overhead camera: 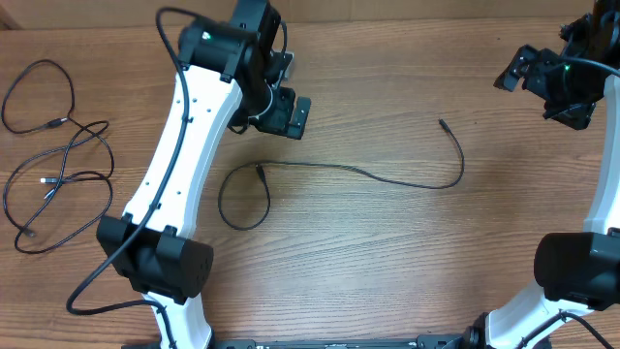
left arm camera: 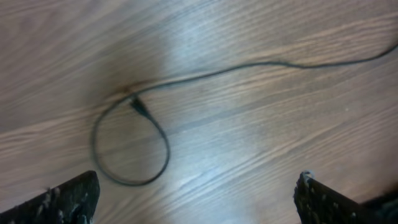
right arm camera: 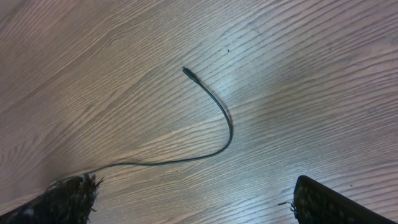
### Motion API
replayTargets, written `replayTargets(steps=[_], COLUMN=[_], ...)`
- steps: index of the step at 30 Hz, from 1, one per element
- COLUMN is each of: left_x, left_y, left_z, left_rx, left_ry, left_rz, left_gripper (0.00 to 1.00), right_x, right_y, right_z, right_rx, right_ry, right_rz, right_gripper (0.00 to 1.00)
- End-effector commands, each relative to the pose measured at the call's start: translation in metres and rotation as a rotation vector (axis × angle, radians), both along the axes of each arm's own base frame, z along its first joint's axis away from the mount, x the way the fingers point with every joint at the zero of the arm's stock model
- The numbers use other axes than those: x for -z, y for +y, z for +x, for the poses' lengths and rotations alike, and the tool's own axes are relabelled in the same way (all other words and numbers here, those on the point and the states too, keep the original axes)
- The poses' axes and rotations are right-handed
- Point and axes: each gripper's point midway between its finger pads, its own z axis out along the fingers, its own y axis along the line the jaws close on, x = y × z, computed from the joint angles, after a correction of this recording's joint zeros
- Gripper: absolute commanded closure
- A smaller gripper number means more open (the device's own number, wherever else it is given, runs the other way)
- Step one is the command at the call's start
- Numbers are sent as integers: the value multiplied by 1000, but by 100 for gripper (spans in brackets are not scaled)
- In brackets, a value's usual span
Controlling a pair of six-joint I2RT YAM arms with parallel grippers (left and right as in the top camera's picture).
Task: Untangle cables
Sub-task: 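Release and move the left gripper right along the cable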
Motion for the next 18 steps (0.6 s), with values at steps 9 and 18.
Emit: replayTargets(steps=[9, 18], left_x=[78, 92], left_y=[-17, -23], left_z=[19, 31], left_rx=[252, 610], left_ry=[-75, -206], left_rz=[-73, -39], left_gripper=[0, 1], right_x=[0, 1], right_y=[1, 1], right_z=[1, 0], right_rx=[-6, -6], right_ry=[-3, 1], right_rz=[5, 6], right_gripper=[0, 0])
